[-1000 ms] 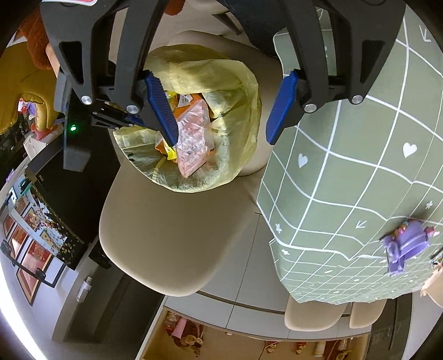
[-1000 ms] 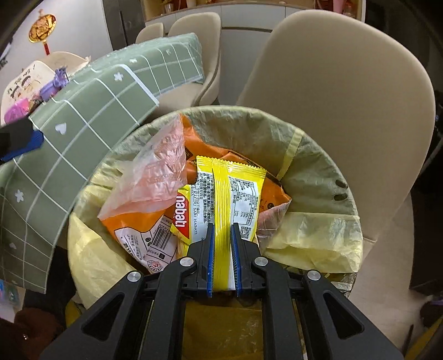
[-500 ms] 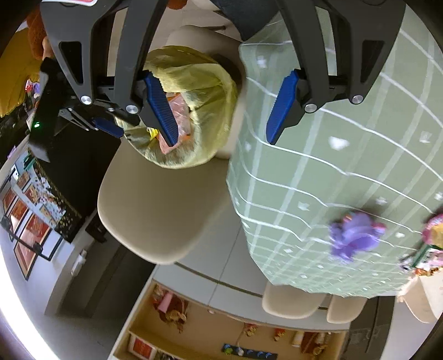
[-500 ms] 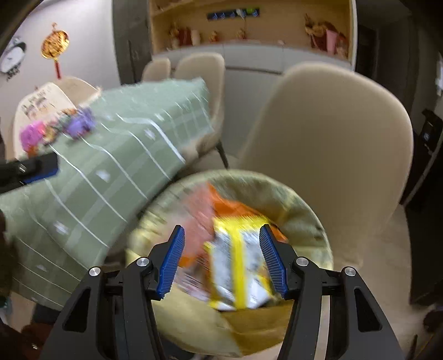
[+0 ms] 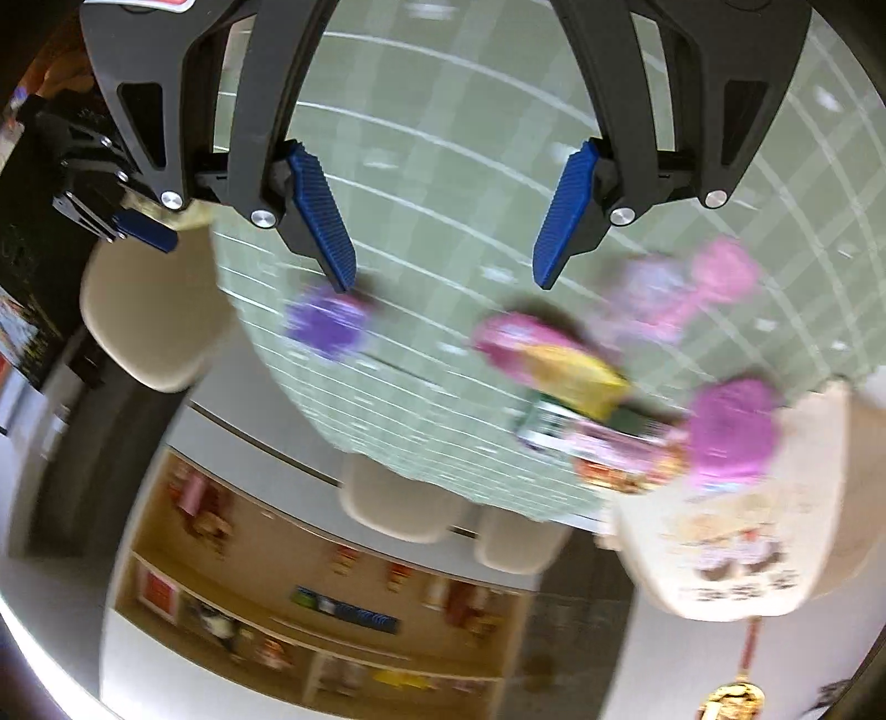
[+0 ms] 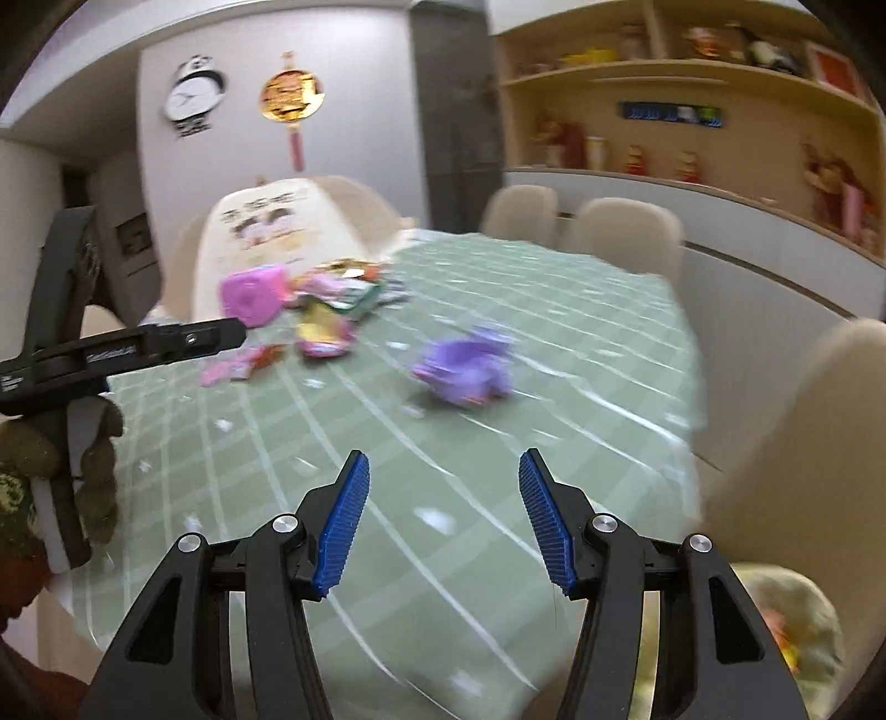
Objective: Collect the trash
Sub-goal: 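Grasp the red snack stick with the right tool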
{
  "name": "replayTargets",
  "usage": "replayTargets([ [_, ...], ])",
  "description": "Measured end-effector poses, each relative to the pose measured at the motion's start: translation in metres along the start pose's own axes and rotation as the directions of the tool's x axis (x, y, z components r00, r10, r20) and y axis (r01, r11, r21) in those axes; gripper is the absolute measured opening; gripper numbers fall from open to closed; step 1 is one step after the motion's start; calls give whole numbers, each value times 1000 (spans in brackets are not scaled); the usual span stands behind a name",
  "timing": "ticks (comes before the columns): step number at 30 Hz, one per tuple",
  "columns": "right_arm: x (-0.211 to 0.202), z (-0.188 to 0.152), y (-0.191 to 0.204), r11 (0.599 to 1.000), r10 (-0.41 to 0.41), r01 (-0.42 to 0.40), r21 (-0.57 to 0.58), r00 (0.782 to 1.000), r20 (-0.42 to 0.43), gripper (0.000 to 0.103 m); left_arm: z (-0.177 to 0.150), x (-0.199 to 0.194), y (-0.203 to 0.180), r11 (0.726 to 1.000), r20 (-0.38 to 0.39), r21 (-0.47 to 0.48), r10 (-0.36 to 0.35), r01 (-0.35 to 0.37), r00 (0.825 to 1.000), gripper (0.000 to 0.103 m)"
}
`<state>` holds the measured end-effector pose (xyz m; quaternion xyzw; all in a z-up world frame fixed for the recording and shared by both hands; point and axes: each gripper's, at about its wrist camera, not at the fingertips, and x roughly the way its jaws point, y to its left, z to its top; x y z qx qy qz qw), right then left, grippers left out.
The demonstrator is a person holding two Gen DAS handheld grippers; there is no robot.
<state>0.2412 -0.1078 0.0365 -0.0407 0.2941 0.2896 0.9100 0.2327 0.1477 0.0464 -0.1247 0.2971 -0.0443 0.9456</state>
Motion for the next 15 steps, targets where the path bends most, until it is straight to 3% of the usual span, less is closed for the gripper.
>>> replayTargets([
  [9, 116, 72, 70, 981, 65, -74, -178, 996, -58, 53, 52, 32, 136, 976, 55, -165, 151, -140, 987, 64],
  [15, 221, 150, 75, 992, 59, -71, -109, 993, -105, 53, 54, 49, 174, 970, 45, -222, 111, -98, 993, 64],
])
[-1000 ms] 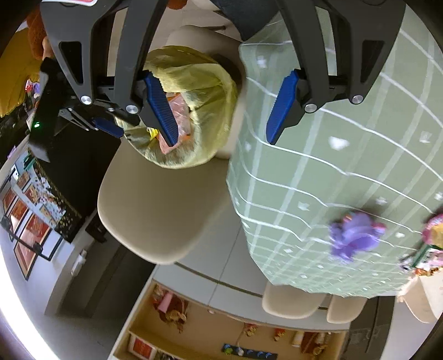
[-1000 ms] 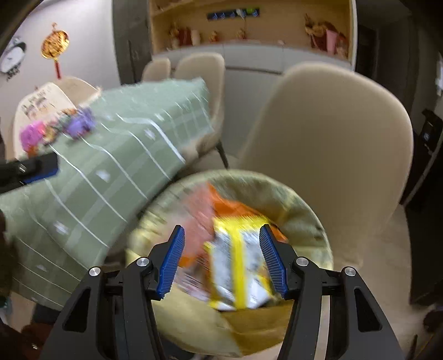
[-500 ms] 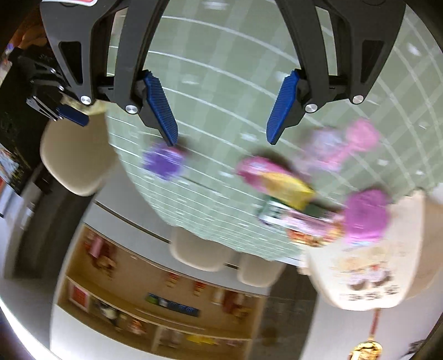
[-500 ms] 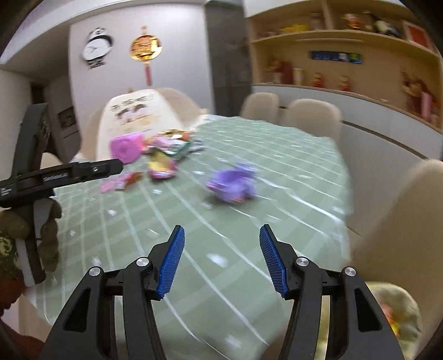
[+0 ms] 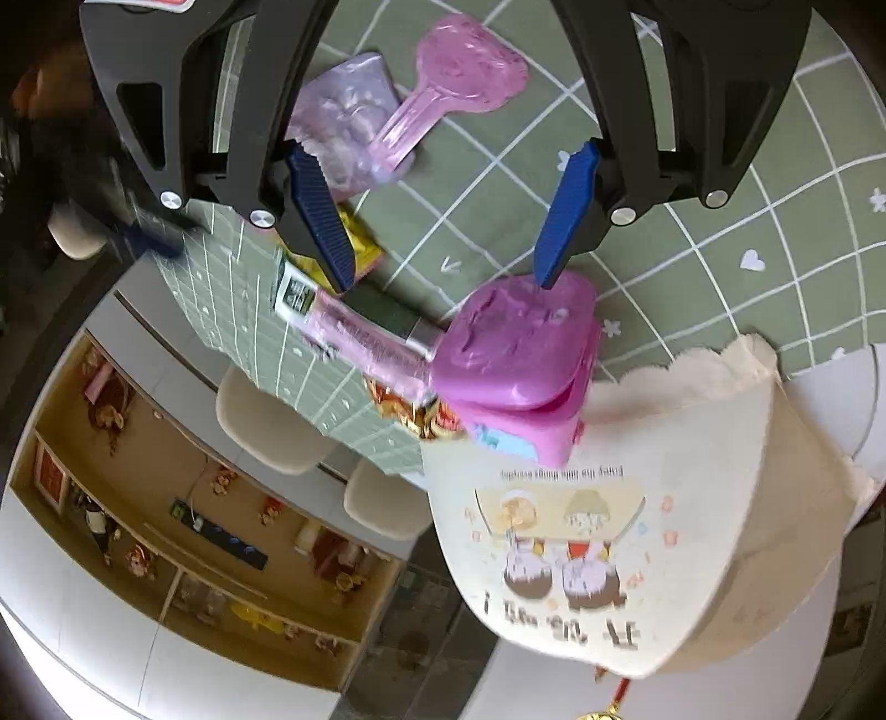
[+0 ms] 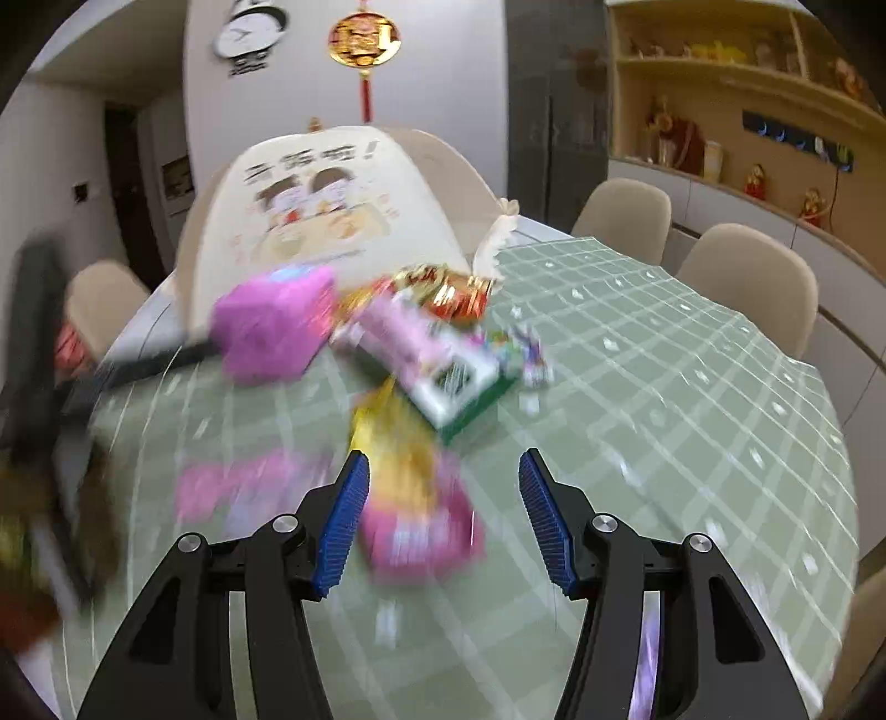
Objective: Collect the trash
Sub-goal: 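Grasp the red snack stick with the right tool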
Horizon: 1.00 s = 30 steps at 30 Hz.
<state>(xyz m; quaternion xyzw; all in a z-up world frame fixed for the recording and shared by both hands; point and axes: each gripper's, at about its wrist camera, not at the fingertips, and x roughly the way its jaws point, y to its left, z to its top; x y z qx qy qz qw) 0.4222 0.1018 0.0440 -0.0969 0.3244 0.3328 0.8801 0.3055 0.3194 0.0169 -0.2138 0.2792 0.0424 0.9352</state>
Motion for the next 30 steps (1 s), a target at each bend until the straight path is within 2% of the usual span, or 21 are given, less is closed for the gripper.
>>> replayTargets([
  [2, 36, 31, -5, 1000, -13, 13, 10, 1000, -8, 53, 0, -1, 4, 1000, -18, -14, -26, 25, 1000, 64],
  [5, 93, 73, -17, 1000, -13, 14, 28, 999, -38, 53, 2, -13, 4, 999, 21, -19, -31, 32, 999, 64],
  [7, 132, 96, -25, 999, 17, -12, 47, 996, -92, 53, 3, -22, 0, 1000, 54, -4, -24, 25, 998, 64],
  [11, 188, 117, -32, 989, 100, -75, 126, 974, -204, 54, 6, -32, -6, 1000, 102, 26, -15, 12, 995, 69],
  [15, 223, 117, -29, 990, 70, -30, 139, 954, -291, 53, 6, -31, -3, 1000, 101, 17, -19, 18, 995, 69],
  [19, 218, 114, -17, 991, 90, -57, 118, 949, -301, 24, 8, -27, 9, 999, 85, -30, -10, 13, 996, 69],
  [22, 200, 100, 4, 996, 86, -77, 40, 945, -317, 21, 9, -26, 14, 999, 90, -50, 3, 1, 996, 69],
  [24, 180, 88, 17, 992, 127, -122, 36, 934, -334, 15, 9, -25, 17, 998, 91, -57, 8, -2, 996, 69],
  [26, 159, 73, 21, 991, 134, -134, 24, 929, -345, 13, 9, -25, 18, 998, 90, -63, 13, -7, 996, 69],
  [30, 117, 50, 32, 989, 129, -145, -22, 932, -340, 12, 8, -22, 22, 997, 79, -79, 13, -7, 997, 69],
])
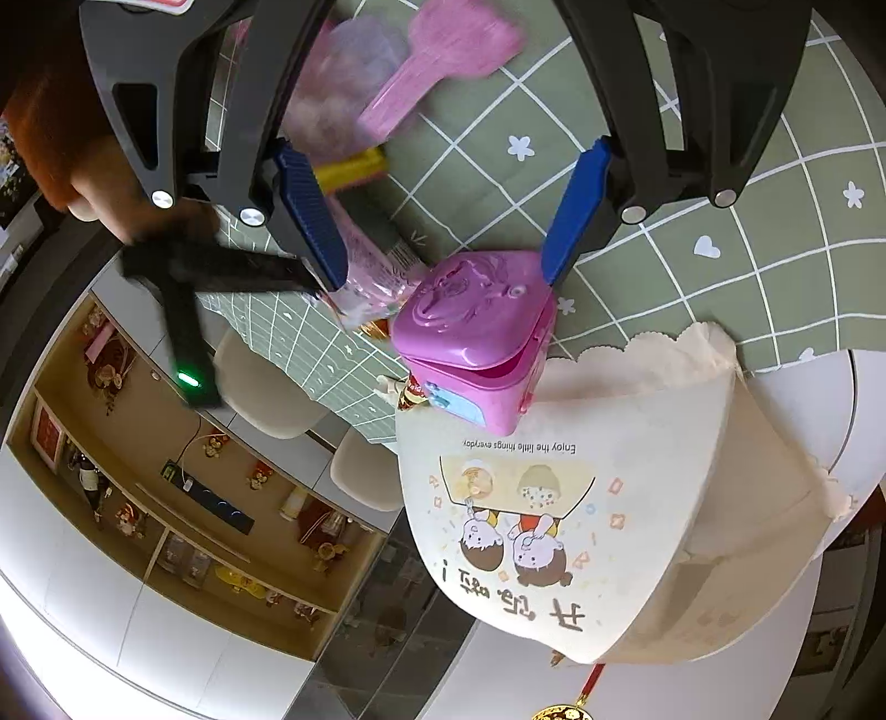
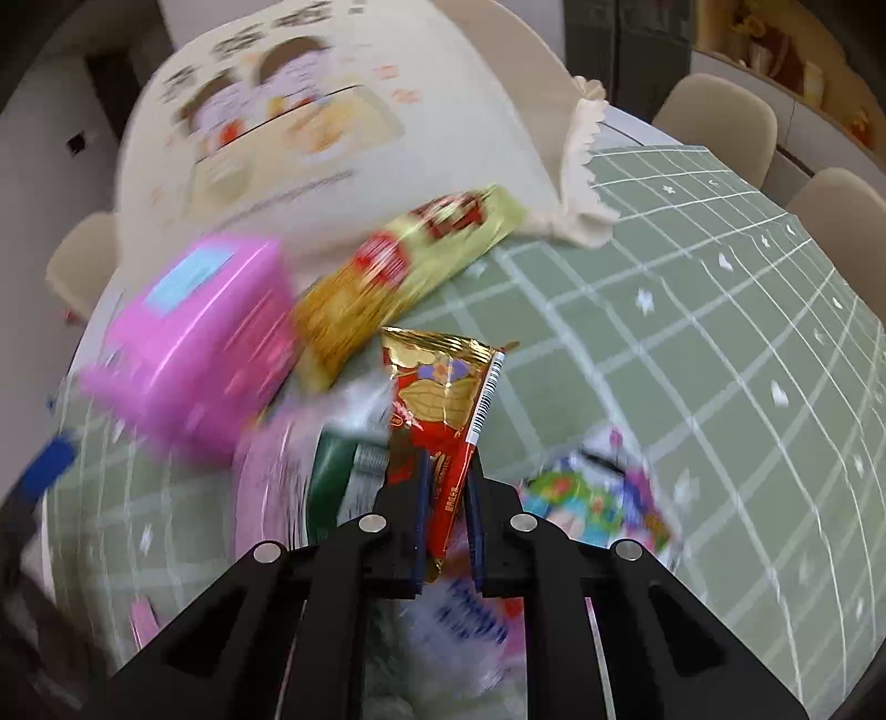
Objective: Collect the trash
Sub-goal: 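Grasp the red snack stick with the right tool, then grasp the gold snack stick with the left tool while the right tool holds the red stick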
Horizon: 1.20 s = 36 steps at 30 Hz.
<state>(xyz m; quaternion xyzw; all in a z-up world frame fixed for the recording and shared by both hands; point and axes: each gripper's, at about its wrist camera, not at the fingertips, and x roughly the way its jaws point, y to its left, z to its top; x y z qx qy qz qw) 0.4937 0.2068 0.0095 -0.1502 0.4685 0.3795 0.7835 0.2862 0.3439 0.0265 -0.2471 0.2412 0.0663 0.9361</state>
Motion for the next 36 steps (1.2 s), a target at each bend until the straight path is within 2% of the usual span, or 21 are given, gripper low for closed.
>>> replayTargets([
  [4, -42, -21, 6, 1000, 7, -8, 14, 997, 82, 9, -3, 3, -3, 1000, -21, 10, -15, 16, 1000, 69],
  [9, -103, -40, 8, 1000, -23, 20, 16, 979, 205, 8, 0, 1, -19, 996, -41, 58, -68, 70, 997, 69],
  [11, -126, -47, 4, 999, -41, 37, 21, 968, 246, 8, 13, 0, -40, 985, -54, 124, -117, 123, 992, 69],
  [12, -134, -50, 0, 999, -49, 43, 26, 963, 264, 8, 20, 2, -51, 978, -56, 171, -115, 123, 992, 69],
  [15, -152, -62, -19, 997, -64, 47, 62, 946, 319, 8, 40, 20, -79, 965, -54, 247, -79, 90, 995, 69],
  [17, -159, -72, -33, 994, -73, 41, 101, 937, 341, 8, 47, 49, -97, 957, -91, 275, -73, 96, 993, 69],
  [21, -163, -91, -60, 985, -80, 17, 172, 926, 370, 8, 46, 109, -113, 958, -153, 274, -39, 81, 987, 69],
  [23, -162, -97, -70, 981, -63, -12, 191, 923, 380, 8, 44, 130, -115, 959, -143, 281, 10, 31, 990, 67],
  [24, -161, -100, -74, 980, -55, -22, 196, 922, 382, 8, 43, 136, -118, 948, -104, 317, 48, -12, 993, 67],
  [27, -153, -104, -81, 980, -44, -33, 196, 926, 375, 8, 48, 150, -111, 934, -95, 350, 108, -69, 990, 67],
  [30, -141, -107, -84, 980, -23, -51, 192, 931, 364, 8, 57, 161, -92, 915, -73, 370, 200, -159, 977, 66],
  [32, -134, -108, -86, 978, 0, -75, 196, 934, 357, 8, 64, 166, -85, 899, -52, 394, 230, -192, 972, 66],
  [36, -123, -110, -86, 980, -12, -58, 191, 937, 349, 8, 71, 180, -88, 886, -111, 434, 230, -162, 967, 66],
])
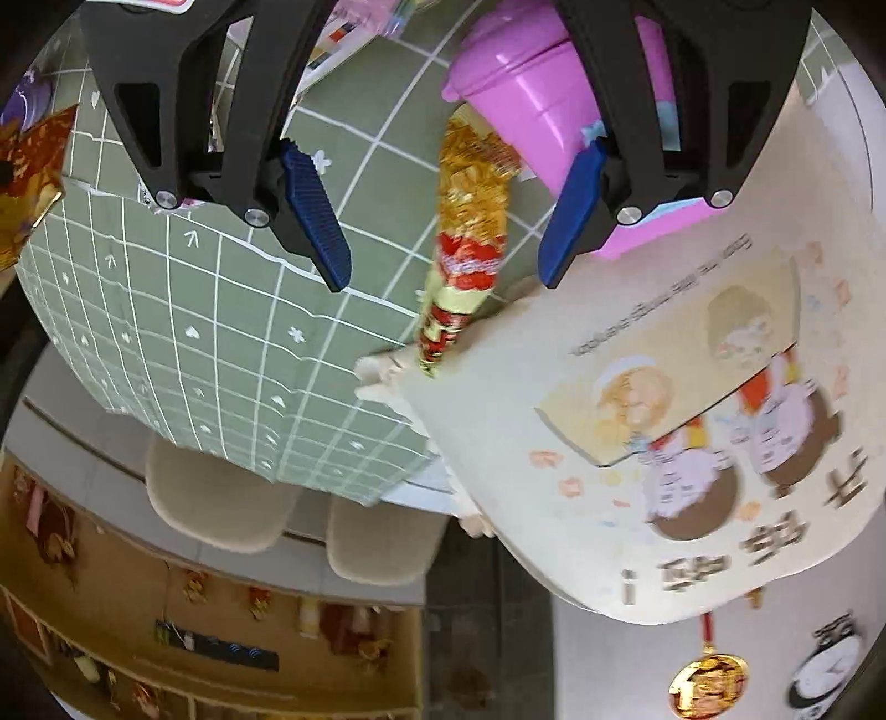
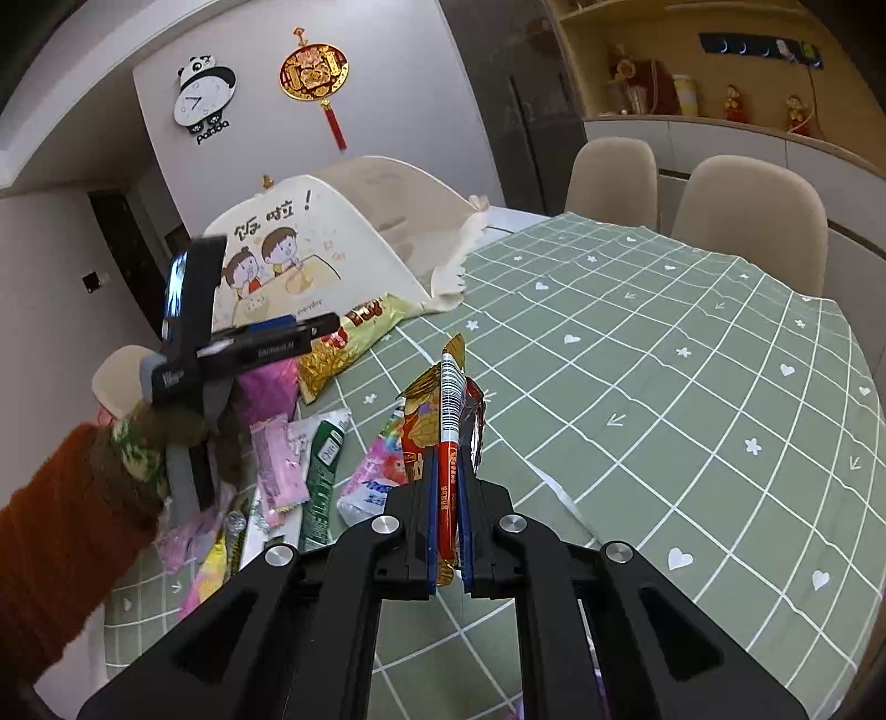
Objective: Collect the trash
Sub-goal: 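Grasp the gold snack stick with the left tool while the right tool holds the red stick, then carry the gold and red snack sticks to the trash bag with both tools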
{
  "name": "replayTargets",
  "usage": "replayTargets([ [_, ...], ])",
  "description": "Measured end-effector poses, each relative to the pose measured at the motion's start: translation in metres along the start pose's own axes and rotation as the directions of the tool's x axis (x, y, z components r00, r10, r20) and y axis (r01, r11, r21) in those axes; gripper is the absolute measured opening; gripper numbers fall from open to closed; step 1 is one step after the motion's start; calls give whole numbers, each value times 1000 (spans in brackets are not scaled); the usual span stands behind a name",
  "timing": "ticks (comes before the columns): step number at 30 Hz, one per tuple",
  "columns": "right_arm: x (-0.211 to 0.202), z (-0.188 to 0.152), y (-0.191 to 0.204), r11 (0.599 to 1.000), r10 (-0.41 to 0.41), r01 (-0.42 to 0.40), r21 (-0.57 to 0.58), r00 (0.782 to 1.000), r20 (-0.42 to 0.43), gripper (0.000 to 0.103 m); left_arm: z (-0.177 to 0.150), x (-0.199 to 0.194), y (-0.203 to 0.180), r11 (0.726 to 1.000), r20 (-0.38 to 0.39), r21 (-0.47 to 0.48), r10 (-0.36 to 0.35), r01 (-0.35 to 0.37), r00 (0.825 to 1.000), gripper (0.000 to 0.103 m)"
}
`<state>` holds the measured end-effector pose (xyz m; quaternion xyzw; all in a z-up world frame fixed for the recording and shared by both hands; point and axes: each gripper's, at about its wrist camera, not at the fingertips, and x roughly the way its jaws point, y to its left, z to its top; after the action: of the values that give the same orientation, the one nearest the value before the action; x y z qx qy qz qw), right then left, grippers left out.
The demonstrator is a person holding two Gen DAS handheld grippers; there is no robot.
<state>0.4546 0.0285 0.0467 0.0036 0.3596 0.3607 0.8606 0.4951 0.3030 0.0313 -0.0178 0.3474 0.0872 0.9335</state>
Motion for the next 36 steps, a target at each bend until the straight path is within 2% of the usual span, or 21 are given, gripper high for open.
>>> replayTargets([
  [4, 3, -6, 1, 1000, 14, -14, 7, 1000, -15, 8, 9, 15, -16, 994, -30, 95, 53, -50, 998, 66],
  [9, 0, -14, 9, 999, -13, 12, -38, 1000, -20, 8, 13, 44, -19, 982, -153, 143, 144, -123, 978, 63],
  [13, -1, -19, 14, 999, -1, 0, -43, 999, -32, 8, 3, 47, -19, 962, -153, 225, 194, -157, 969, 60],
  [14, 0, -20, 16, 999, 0, -1, -44, 999, -34, 8, 0, 48, -21, 955, -147, 250, 202, -162, 968, 51],
  [15, 0, -21, 17, 999, 1, -2, -43, 999, -34, 8, -6, 45, -25, 945, -134, 287, 201, -156, 970, 35],
  [16, 0, -21, 18, 999, 2, -4, -40, 999, -34, 8, -9, 42, -27, 943, -132, 301, 186, -139, 974, 27],
  [18, -1, -22, 22, 999, 6, -8, -35, 999, -35, 8, -12, 29, -27, 961, -141, 267, 108, -67, 984, 21],
  [21, -8, -24, 30, 999, 7, -8, -42, 1000, -31, 8, -13, 4, -24, 983, -119, 185, 21, 1, 993, 19],
  [25, -27, -28, 42, 999, -6, 5, -54, 1000, -7, 8, -23, -43, -29, 989, -51, 137, -45, 52, 998, 19],
  [29, -49, -34, 52, 999, -18, 18, -47, 1000, 12, 8, -47, -104, -34, 991, -10, 71, -118, 118, 993, 19],
  [32, -69, -43, 63, 997, -35, 37, -61, 999, 32, 8, -69, -149, -41, 978, -13, 36, -204, 205, 979, 19],
  [36, -96, -57, 77, 996, -51, 55, -70, 997, 57, 8, -94, -194, -53, 972, 14, 52, -231, 230, 973, 19],
])
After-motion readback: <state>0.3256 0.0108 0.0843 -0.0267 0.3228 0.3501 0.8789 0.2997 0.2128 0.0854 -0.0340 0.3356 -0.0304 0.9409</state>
